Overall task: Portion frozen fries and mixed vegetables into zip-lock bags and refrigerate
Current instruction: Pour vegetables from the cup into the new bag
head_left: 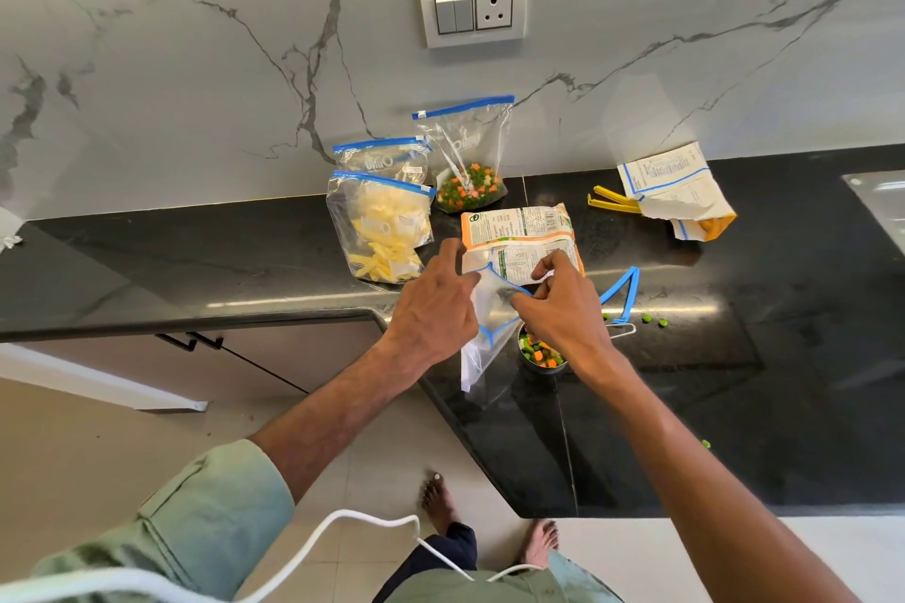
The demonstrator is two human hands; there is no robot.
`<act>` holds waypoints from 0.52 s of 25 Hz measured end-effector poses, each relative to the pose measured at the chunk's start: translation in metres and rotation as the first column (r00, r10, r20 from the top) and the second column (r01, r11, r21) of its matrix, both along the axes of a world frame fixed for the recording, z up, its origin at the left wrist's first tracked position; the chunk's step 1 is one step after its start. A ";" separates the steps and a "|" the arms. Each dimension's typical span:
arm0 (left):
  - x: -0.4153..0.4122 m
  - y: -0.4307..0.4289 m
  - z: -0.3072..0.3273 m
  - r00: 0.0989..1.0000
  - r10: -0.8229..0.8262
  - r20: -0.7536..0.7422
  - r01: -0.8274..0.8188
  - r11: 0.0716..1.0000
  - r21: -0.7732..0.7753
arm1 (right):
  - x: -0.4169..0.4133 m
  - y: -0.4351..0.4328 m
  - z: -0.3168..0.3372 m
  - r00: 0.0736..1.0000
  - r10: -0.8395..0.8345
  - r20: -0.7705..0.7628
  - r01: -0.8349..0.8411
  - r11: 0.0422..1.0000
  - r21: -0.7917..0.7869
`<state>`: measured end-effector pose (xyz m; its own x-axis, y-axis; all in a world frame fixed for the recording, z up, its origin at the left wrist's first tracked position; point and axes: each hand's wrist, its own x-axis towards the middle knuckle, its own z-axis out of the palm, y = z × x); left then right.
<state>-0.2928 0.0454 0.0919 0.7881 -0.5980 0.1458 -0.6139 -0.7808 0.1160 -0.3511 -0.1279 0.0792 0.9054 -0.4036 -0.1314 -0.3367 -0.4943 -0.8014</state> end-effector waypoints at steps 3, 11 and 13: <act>0.007 -0.002 0.002 0.982 0.082 -0.169 -0.090 0.995 -0.044 | -0.005 0.002 -0.002 0.997 0.070 0.041 -0.069 0.998 -0.005; -0.002 -0.019 0.016 0.973 0.077 -0.216 -0.030 0.977 0.211 | -0.015 -0.005 -0.010 0.997 0.076 0.032 -0.063 0.955 -0.290; -0.004 -0.024 0.019 0.990 0.060 -0.124 -0.036 0.981 0.189 | -0.021 -0.008 -0.010 0.995 0.051 0.081 -0.024 0.953 -0.302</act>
<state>-0.2964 0.0210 0.1105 0.8216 -0.5658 -0.0687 -0.5643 -0.8245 0.0415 -0.3725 -0.1361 0.0688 0.9232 -0.3776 0.0710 -0.2486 -0.7279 -0.6390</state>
